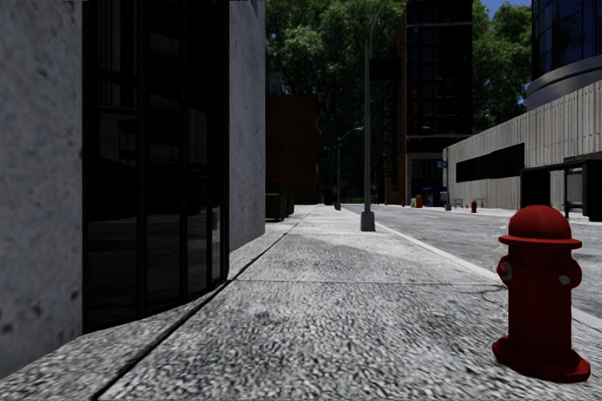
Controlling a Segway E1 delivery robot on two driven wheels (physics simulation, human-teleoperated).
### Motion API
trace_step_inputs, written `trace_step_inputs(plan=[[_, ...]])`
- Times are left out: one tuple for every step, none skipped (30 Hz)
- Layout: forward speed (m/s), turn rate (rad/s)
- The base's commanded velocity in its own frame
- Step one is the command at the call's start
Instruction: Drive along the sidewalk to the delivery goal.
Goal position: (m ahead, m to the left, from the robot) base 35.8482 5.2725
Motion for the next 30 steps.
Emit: trace_step_inputs(plan=[[2.00, -0.02], [2.00, 0.00], [2.00, 0.00], [2.00, 0.00], [2.00, 0.00], [2.00, 0.00], [2.00, 0.00], [2.00, 0.00], [2.00, 0.00], [2.00, 0.00], [2.00, 0.00], [2.00, 0.00], [2.00, 0.00], [2.00, 0.00], [2.00, 0.00], [2.00, 0.00], [2.00, 0.00], [2.00, 0.00], [2.00, 0.00], [2.00, 0.00], [2.00, 0.00], [2.00, 0.00], [2.00, 0.00], [2.00, 0.00], [2.00, 0.00], [2.00, 0.00], [2.00, 0.00], [2.00, 0.00], [2.00, 0.00], [2.00, 0.00]])
